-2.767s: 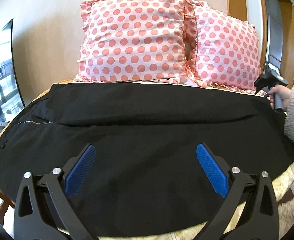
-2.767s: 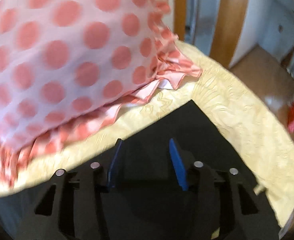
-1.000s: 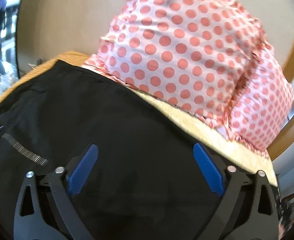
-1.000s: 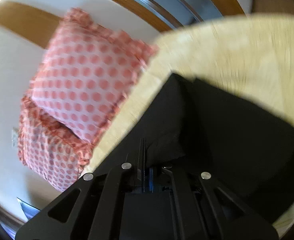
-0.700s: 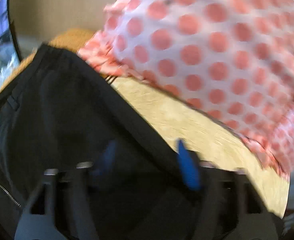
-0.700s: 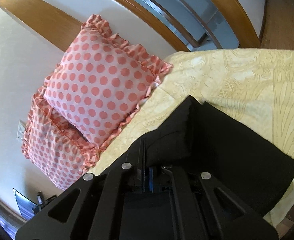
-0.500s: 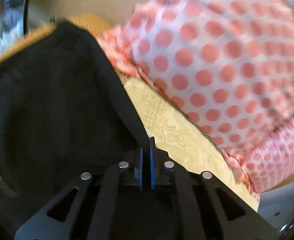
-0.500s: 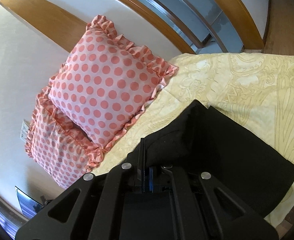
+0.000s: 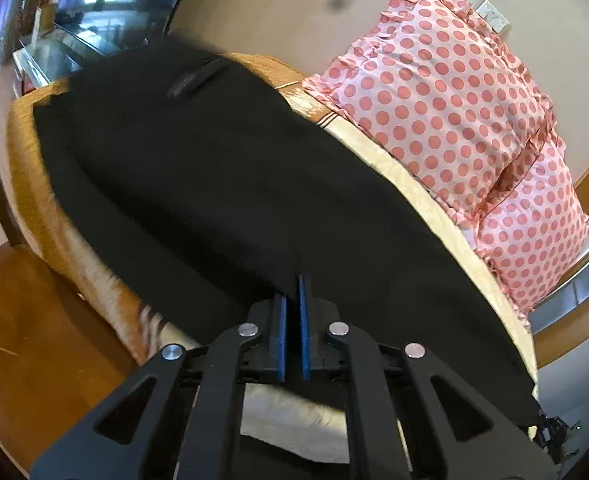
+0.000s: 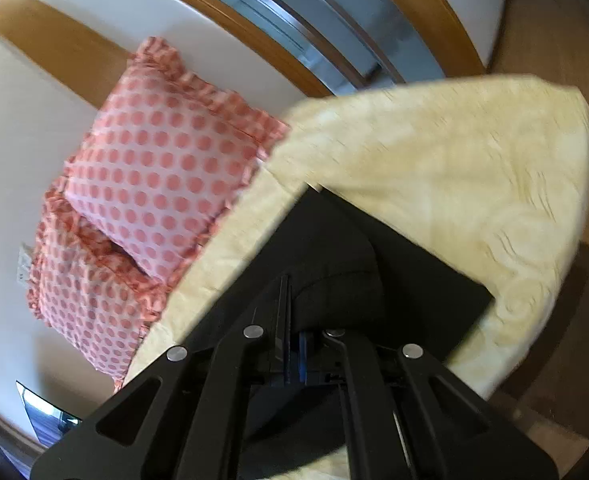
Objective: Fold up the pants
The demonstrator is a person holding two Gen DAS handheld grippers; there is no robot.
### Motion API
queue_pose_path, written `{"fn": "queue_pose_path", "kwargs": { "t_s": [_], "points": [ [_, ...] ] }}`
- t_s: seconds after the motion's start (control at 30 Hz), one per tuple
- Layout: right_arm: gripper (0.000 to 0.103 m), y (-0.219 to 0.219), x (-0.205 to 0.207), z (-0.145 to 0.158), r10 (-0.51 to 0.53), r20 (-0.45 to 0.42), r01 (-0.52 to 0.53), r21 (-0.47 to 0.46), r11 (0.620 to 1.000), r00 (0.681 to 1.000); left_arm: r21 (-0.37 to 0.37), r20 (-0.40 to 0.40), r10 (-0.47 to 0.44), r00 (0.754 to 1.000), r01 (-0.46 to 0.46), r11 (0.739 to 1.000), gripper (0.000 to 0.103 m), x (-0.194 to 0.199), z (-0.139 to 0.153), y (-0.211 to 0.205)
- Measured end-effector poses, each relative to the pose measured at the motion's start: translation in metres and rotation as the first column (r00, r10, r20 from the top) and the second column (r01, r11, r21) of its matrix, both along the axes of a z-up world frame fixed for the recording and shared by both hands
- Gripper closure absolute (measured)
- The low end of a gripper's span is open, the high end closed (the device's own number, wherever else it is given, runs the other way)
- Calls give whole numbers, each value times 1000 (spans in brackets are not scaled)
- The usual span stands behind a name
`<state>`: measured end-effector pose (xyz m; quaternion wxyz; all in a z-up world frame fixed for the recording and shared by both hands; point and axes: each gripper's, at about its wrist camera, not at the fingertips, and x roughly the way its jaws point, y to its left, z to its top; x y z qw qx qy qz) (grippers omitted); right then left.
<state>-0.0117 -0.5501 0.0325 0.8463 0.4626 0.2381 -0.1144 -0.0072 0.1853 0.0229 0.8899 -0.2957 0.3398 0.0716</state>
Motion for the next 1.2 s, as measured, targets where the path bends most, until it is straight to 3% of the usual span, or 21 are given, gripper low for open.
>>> {"fn": "queue_pose_path", "kwargs": {
  "t_s": [0.13, 0.2, 0.27, 0.33, 0.6, 0.63, 0.67, 0.7, 0.77, 0.8, 0.9, 1.0, 1.1, 1.2],
  "points": [
    [101, -1, -11, 0, -13, 5, 13, -4, 1000, 1000, 58, 19, 7, 1000, -8, 998, 98, -12, 3, -6],
    [101, -1, -12, 1, -20, -34, 19, -38, 999, 999, 54, 7, 6, 1000, -6, 999, 98, -15, -2, -7],
    [101, -4, -20, 0, -35, -18, 35, 1, 999, 999, 37, 9, 11, 1000, -11, 999, 98, -20, -5, -6],
    [101, -5, -25, 2, -46, -28, 45, -17, 999, 999, 33, 15, 10, 1000, -11, 999, 98, -23, -5, -7],
    [100, 0, -27, -5, -50, -111, 43, -59, 997, 993, 104, 10, 3, 1000, -4, 995, 99, -32, -10, -14],
    [99, 0, -26, -6, -50, -134, 40, -70, 997, 990, 114, 10, 0, 1000, -1, 994, 99, -32, -10, -15],
    [89, 0, -28, -5, -62, -159, 49, -81, 995, 985, 122, 17, -6, 1000, 4, 993, 98, -33, -10, -15],
    [82, 0, -31, -3, -76, -169, 61, -89, 994, 983, 118, 23, -9, 1000, 6, 993, 95, -35, -9, -14],
    [54, -2, -44, 7, -141, -179, 118, -136, 984, 974, 112, 41, -3, 999, -1, 994, 86, -40, -5, -9],
    [51, -3, -52, 13, -171, -162, 145, -158, 977, 972, 126, 55, 15, 998, -21, 992, 79, -45, 0, -5],
    [51, -5, -57, 17, -185, -147, 159, -172, 972, 972, 227, 104, 125, 987, -146, 963, 64, -58, 16, 5],
    [51, -8, -49, 2, -163, -189, 145, -108, 984, 968, 240, 151, 169, 974, -202, 950, 54, -61, 27, 16],
    [55, -1, -48, 2, -175, -187, 155, -116, 981, 967, 241, 164, 141, 976, -179, 954, 44, -54, 32, 18],
    [66, 9, -45, 0, -120, -157, 113, -50, 992, 980, 251, 150, 81, 985, -117, 961, 38, -39, 29, 13]
  ]
}}
